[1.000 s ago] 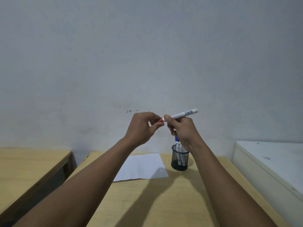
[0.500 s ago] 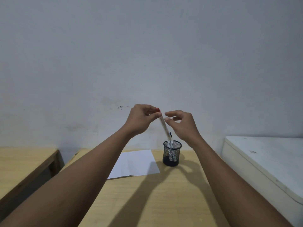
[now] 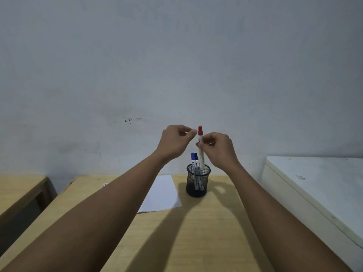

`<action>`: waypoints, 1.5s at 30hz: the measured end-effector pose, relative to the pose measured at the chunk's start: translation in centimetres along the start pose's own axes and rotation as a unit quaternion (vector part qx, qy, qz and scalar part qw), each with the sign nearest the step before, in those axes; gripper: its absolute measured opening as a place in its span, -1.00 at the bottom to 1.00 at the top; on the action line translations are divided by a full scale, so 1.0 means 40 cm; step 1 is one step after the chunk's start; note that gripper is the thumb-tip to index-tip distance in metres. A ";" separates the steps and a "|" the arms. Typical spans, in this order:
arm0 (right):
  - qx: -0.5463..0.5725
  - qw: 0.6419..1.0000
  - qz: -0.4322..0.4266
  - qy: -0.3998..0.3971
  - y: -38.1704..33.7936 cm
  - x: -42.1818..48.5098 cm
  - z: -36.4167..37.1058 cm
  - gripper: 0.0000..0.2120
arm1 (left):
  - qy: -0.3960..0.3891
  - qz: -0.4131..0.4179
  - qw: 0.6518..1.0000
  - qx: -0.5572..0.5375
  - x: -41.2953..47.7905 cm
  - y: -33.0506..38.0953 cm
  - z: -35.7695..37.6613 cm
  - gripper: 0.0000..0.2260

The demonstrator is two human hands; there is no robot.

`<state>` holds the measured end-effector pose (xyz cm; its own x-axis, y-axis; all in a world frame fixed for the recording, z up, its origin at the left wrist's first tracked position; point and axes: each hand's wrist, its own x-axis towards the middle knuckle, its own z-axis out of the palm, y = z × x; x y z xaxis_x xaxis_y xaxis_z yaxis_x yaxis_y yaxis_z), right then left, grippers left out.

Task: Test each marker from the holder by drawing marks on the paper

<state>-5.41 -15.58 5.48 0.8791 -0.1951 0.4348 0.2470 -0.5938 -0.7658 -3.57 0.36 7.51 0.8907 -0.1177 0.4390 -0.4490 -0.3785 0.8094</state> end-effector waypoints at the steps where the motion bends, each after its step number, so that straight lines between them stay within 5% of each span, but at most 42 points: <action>1: 0.003 1.000 0.011 0.004 0.014 0.010 0.011 -0.90 | -0.001 -0.013 1.000 0.024 0.001 -0.024 0.006 -0.72; 9: -0.031 0.999 0.040 -0.018 0.102 0.061 0.092 -0.76 | -0.112 -0.093 0.952 0.268 -0.020 -0.197 0.079 -0.47; 13: -0.037 0.997 0.053 -0.038 0.140 0.075 0.120 -0.80 | -0.132 -0.109 0.950 0.261 -0.012 -0.233 0.115 -0.32; 22: -0.150 0.982 0.081 -0.084 0.179 0.077 0.174 -0.86 | -0.124 -0.103 0.951 0.262 0.004 -0.273 0.146 -0.56; 29: -0.198 0.976 0.074 -0.047 0.185 0.082 0.192 -0.79 | -0.122 -0.098 0.955 0.252 0.004 -0.281 0.144 -0.53; 45: -0.141 0.989 0.043 -0.023 0.127 0.055 0.159 -0.85 | -0.100 -0.090 0.948 0.290 -0.020 -0.245 0.085 -0.45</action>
<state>0.36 -14.05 -0.48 0.9109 -0.2230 0.3472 0.0529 -0.7714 -0.6342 0.36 1.06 -2.11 0.9709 -0.1526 0.1845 -0.2253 -0.8429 0.4885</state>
